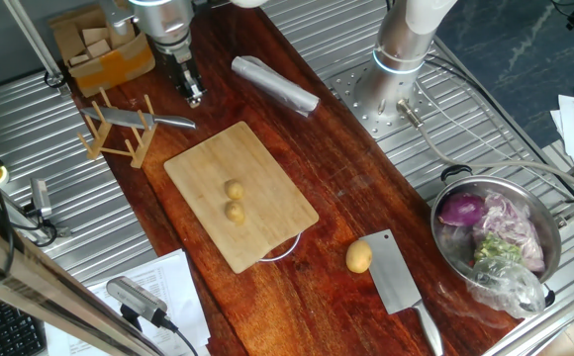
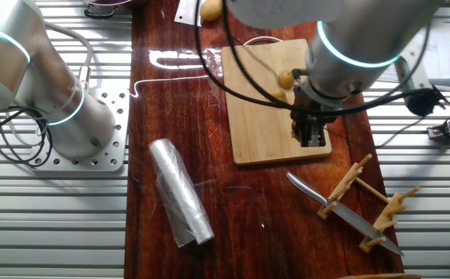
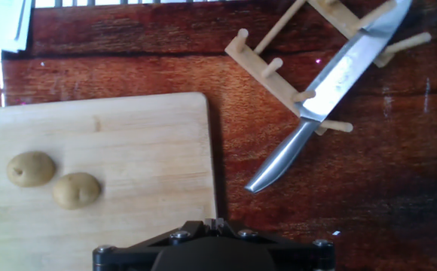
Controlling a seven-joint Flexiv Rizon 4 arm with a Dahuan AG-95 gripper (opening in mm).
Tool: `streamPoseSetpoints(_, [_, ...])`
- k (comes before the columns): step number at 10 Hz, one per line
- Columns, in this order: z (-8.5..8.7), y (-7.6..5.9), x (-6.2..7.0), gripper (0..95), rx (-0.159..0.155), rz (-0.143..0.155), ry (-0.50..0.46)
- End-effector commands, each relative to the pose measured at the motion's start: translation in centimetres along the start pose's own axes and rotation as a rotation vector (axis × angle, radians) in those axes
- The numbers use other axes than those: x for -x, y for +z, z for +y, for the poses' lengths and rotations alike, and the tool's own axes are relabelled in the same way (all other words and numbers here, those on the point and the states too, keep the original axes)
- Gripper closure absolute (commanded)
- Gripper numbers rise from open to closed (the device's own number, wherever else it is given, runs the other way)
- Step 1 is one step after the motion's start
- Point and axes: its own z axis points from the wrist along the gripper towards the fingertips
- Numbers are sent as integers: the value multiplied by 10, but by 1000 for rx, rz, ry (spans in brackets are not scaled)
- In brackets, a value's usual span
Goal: Chop the potatoes
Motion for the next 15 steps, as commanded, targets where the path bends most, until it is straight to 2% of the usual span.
streamPoseSetpoints(1, [0,0,-2,950,-5,-13,-2])
streamPoseSetpoints(2, [0,0,-2,950,-4,-14,-26])
streamPoseSetpoints(5, [-44,-6,9,950,-2,-8,-88])
streamPoseSetpoints(6, [-53,-8,9,950,-3,-5,-97])
streamPoseSetpoints(8, [-56,-9,8,950,-3,9,-102])
streamPoseSetpoints(11, [-56,-10,8,950,-4,2,-91])
streamPoseSetpoints(13, [-56,-10,8,950,-30,-3,-38])
streamPoseSetpoints(15, [-56,-10,8,950,-30,-5,-26])
